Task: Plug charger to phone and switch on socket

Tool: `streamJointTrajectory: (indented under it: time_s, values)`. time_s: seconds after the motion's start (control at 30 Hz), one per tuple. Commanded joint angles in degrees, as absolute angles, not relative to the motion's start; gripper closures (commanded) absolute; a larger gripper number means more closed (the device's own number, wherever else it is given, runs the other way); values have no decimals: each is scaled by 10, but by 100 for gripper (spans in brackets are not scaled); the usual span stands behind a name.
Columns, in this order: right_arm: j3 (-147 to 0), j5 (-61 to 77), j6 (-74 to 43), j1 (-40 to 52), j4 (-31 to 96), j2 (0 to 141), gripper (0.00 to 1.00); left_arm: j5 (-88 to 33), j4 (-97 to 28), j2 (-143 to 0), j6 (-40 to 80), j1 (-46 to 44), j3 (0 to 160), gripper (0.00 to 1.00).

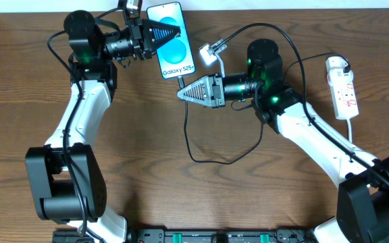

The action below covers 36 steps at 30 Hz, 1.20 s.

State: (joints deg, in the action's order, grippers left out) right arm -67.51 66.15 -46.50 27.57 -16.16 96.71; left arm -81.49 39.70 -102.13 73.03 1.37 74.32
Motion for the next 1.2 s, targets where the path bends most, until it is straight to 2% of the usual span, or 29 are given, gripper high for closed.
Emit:
streamJointTrajectory:
  time_s: [0.0,0.73,0.8,0.9,0.97,1.03,1.17]
  values:
    - [-685,599,-467,255,-174,969,99,-870,402,-1018,718,-1,748,93]
    - [-685,588,-478,248,-190,969,99,-870,402,-1018,711,-13,748,93]
    - [-685,593,-477,248,-184,969,94,-870,402,-1018,703,-13,748,93]
    - [-685,617,-476,248,-182,969,78,-871,402,-1018,698,-13,748,93]
    - [-685,638,-466,248,-182,969,62,-877,402,-1018,687,-11,748,93]
    - [-685,647,-465,247,-177,969,52,-882,401,-1020,686,-6,748,93]
    - [-685,653,-462,247,-177,969,39,-896,401,-1026,679,3,748,93]
